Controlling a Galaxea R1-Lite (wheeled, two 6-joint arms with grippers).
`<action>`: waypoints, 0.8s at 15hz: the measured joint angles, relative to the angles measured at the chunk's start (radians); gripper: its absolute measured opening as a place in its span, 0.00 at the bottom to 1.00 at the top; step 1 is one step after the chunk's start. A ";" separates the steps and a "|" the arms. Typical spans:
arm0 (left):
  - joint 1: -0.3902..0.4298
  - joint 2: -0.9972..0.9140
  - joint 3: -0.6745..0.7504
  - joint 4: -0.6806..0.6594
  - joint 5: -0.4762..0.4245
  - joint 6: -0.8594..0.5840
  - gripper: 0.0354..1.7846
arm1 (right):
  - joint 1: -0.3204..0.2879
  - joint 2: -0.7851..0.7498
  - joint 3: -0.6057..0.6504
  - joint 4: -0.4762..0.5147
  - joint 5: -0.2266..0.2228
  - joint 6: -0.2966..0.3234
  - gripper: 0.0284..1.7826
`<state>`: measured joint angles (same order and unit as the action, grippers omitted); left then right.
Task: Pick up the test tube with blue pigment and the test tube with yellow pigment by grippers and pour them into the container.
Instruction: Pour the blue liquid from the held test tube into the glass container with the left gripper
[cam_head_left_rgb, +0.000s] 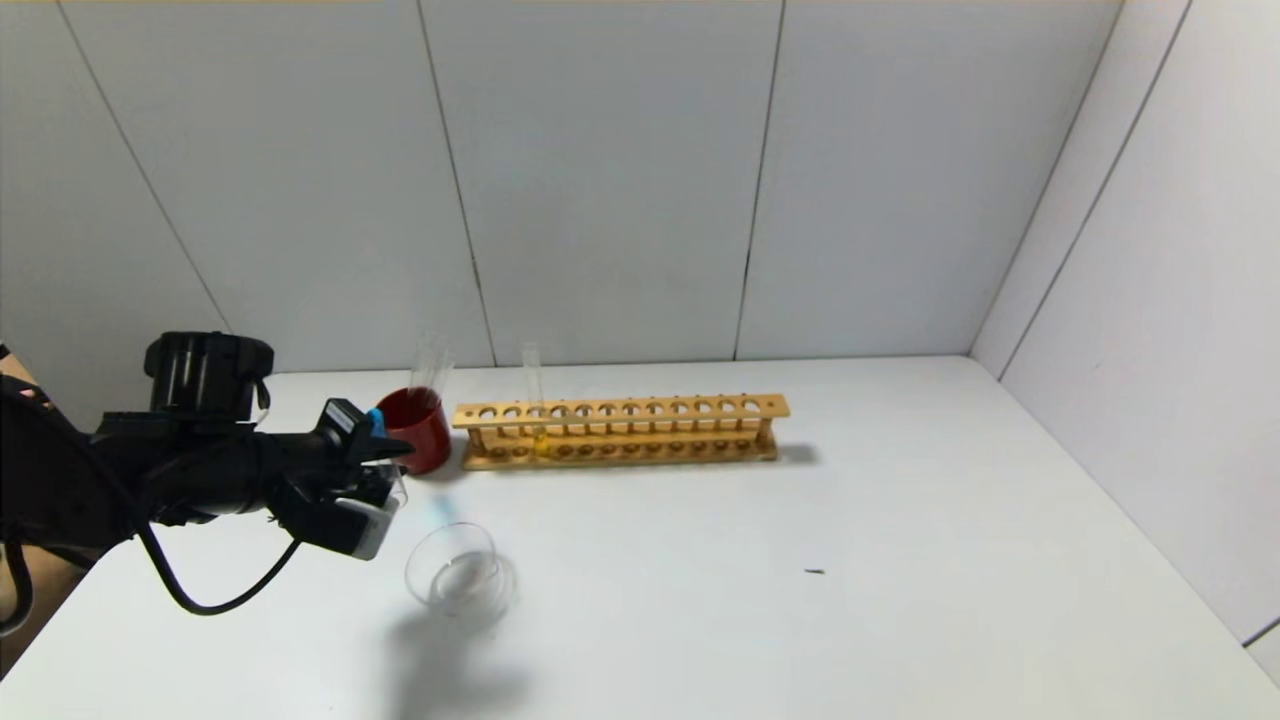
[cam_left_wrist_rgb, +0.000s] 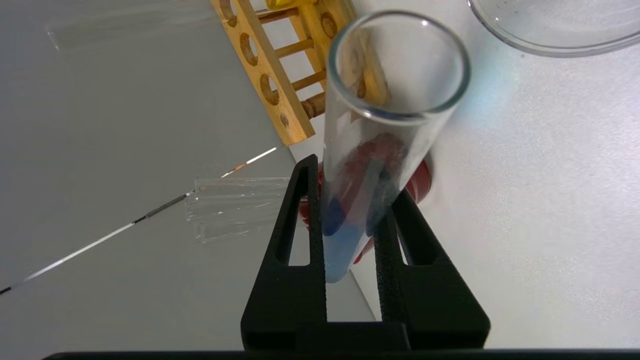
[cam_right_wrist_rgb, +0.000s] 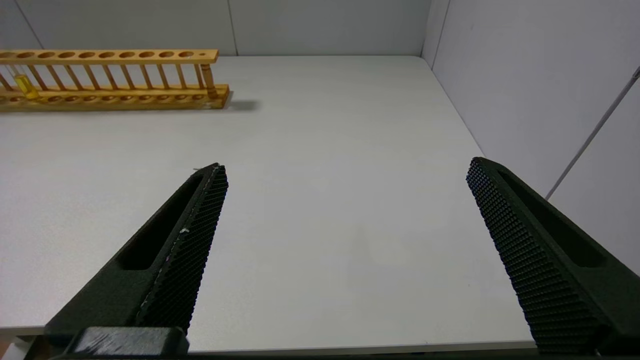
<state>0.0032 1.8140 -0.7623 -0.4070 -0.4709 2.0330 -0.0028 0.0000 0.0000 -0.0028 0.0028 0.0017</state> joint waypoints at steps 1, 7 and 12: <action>0.000 0.010 -0.001 -0.026 -0.001 0.018 0.17 | 0.000 0.000 0.000 0.000 0.000 0.000 0.98; 0.000 0.054 0.000 -0.080 -0.007 0.097 0.17 | 0.000 0.000 0.000 0.000 0.000 0.000 0.98; -0.006 0.075 0.003 -0.077 -0.008 0.142 0.17 | 0.000 0.000 0.000 0.000 0.000 0.000 0.98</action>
<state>-0.0028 1.8891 -0.7591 -0.4845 -0.4789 2.1749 -0.0032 0.0000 0.0000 -0.0028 0.0028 0.0017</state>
